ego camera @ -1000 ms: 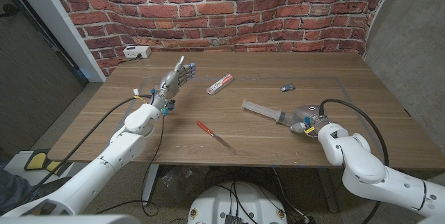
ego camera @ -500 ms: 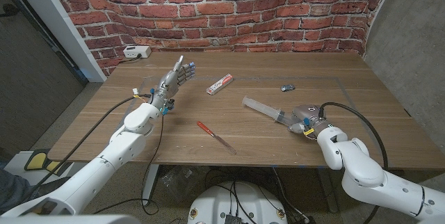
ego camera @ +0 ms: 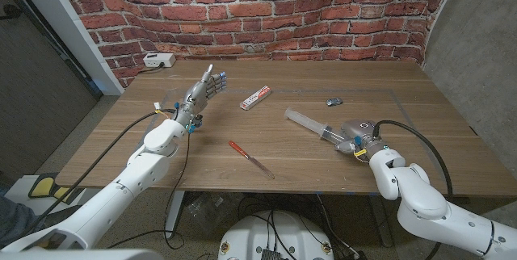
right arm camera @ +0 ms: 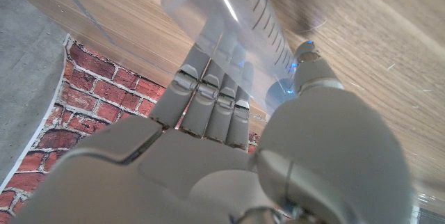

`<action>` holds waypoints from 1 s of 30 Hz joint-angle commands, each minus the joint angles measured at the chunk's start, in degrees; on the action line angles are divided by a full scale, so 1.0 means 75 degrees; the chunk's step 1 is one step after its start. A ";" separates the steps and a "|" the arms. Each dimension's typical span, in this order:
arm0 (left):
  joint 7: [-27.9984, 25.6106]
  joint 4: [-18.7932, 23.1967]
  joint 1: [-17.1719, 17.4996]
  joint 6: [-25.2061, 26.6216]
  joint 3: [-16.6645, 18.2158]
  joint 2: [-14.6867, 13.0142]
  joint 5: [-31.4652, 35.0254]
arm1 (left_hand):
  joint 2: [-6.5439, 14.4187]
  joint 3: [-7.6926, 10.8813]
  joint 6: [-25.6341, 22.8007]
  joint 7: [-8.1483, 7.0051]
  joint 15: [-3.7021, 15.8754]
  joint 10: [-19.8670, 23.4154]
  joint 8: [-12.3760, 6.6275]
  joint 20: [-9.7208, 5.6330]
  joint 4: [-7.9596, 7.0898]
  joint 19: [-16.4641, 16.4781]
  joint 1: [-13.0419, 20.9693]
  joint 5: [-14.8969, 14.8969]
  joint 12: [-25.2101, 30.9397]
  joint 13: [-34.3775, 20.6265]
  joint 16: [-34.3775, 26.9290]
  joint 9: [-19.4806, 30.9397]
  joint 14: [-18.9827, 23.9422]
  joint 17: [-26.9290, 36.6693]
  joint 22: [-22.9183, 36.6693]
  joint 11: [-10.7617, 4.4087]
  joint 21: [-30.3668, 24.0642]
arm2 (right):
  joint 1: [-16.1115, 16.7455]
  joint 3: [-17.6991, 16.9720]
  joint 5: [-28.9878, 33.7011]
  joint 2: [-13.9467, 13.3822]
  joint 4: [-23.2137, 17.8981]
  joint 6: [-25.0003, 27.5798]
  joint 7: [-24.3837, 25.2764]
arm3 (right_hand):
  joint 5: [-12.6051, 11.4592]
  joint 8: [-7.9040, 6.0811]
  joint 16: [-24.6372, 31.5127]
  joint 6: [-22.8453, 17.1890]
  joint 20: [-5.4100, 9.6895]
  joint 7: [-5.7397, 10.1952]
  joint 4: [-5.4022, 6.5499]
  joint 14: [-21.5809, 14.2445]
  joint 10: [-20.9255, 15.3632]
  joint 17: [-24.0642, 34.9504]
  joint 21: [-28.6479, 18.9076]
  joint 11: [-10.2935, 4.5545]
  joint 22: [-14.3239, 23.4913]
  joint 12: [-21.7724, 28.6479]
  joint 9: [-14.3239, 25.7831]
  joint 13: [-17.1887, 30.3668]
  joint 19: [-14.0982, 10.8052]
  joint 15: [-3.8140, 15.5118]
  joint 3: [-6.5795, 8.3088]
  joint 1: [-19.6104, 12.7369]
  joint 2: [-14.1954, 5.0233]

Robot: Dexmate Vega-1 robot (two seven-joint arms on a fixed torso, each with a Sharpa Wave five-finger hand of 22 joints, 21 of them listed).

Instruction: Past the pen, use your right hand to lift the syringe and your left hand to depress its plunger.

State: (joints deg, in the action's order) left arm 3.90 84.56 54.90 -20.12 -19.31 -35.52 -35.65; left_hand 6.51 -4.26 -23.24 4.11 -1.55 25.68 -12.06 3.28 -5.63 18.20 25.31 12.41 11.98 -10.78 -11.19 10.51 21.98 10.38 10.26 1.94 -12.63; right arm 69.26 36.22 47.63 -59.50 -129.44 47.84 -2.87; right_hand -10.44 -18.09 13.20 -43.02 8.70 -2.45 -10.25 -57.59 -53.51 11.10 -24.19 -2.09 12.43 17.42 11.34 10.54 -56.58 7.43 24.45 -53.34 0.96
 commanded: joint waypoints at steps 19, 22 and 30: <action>0.0073 0.0042 -0.0060 0.0090 0.0037 -0.0146 0.0006 | 0.0014 -0.0011 -0.0077 -0.0013 -0.0032 0.0058 0.0024 0.0034 -0.0054 0.0034 -0.0028 0.0002 -0.0039 -0.0027 0.0022 0.0046 0.0056 0.0026 0.0016 0.0013 0.0048 | 0.0648 -0.0763 -0.0956 0.0340 0.0355 -0.1057 0.2592 | 0.0072 0.0216 -0.0111 -0.1102 0.0481 0.1217 0.0429 -0.0217 -0.0480 0.0014 -0.0176 -0.0614 0.0077 -0.0225 0.0064 0.0027 0.0119 0.0706 0.0407 -0.1029 -0.1451; 0.0094 0.0035 -0.0085 0.0097 0.0036 -0.0156 0.0008 | 0.0015 -0.0014 -0.0071 -0.0020 -0.0026 0.0056 0.0029 0.0032 -0.0055 0.0036 -0.0028 0.0003 -0.0041 -0.0027 0.0022 0.0046 0.0058 0.0025 0.0016 -0.0007 0.0049 | 0.0695 -0.0862 -0.1122 0.0393 0.0396 -0.1218 0.2783 | 0.0071 0.0233 -0.0111 -0.1102 0.0481 0.1218 0.0451 -0.0241 -0.0535 0.0016 -0.0194 -0.0585 0.0081 -0.0228 0.0072 0.0026 0.0131 0.0713 0.0407 -0.1018 -0.1465; 0.0145 -0.0022 -0.0159 0.0127 0.0006 -0.0143 0.0007 | 0.0017 -0.0022 -0.0082 -0.0013 -0.0030 0.0066 0.0030 0.0025 -0.0060 0.0037 -0.0029 0.0003 -0.0042 -0.0027 0.0025 0.0046 0.0054 0.0025 0.0016 0.0034 0.0054 | 0.1003 -0.1344 -0.1895 0.0667 0.0676 -0.2102 0.3783 | 0.0064 0.0272 -0.0097 -0.1099 0.0483 0.1235 0.0498 -0.0336 -0.0561 0.0019 -0.0246 -0.0599 0.0090 -0.0272 0.0090 0.0024 0.0133 0.0718 0.0407 -0.0997 -0.1489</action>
State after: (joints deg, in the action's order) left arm 4.58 84.76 54.32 -19.39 -19.14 -36.52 -35.66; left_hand 6.51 -4.33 -23.24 4.10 -1.55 25.68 -11.85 3.28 -5.70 18.20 25.31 12.41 11.97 -10.78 -11.20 10.51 21.98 10.39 10.25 1.94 -12.19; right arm 74.52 29.63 39.24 -56.55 -126.50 39.20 16.61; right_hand -10.07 -16.28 12.60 -42.78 8.39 -2.01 -10.07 -57.85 -53.09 11.18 -25.67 -2.50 12.94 15.63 11.88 10.56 -55.82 7.54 24.27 -52.99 0.61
